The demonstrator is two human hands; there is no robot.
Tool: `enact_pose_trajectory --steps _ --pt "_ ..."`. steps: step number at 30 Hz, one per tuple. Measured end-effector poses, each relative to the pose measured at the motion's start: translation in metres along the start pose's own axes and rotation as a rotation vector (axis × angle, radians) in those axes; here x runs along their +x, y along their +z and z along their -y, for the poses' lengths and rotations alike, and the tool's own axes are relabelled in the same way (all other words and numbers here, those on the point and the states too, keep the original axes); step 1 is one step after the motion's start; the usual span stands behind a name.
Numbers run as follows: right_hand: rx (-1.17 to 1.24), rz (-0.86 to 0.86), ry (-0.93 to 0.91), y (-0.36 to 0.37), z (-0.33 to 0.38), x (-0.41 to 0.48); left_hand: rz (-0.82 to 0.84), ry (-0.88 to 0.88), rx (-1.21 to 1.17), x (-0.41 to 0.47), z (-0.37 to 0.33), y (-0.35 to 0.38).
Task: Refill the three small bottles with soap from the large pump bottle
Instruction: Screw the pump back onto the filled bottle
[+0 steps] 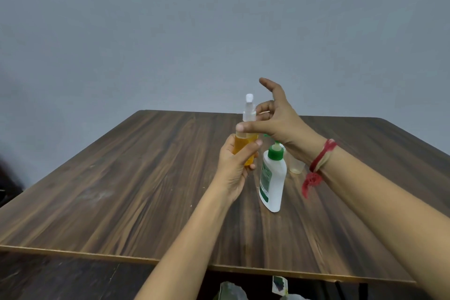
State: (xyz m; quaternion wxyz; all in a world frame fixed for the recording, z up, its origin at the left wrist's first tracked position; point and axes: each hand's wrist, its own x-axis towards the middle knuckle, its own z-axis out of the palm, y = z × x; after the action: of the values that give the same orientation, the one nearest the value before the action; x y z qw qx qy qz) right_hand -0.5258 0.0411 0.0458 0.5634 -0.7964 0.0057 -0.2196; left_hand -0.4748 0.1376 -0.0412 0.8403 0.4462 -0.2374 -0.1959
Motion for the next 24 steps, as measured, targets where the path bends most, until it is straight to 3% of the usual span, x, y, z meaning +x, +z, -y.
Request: enact_pose_trajectory --steps 7,13,21,24 --pt "0.143 0.134 -0.007 -0.013 0.001 -0.002 0.016 -0.014 -0.007 0.001 -0.003 -0.008" --pt "0.042 -0.001 0.005 -0.004 -0.004 0.001 0.036 -0.019 -0.032 -0.001 -0.005 -0.005" --pt "0.229 0.335 -0.040 -0.016 0.004 -0.003 0.127 -0.045 0.016 -0.002 -0.005 -0.008" --pt "0.121 0.282 -0.093 -0.016 0.006 -0.003 0.116 -0.019 0.009 -0.003 -0.001 -0.006"
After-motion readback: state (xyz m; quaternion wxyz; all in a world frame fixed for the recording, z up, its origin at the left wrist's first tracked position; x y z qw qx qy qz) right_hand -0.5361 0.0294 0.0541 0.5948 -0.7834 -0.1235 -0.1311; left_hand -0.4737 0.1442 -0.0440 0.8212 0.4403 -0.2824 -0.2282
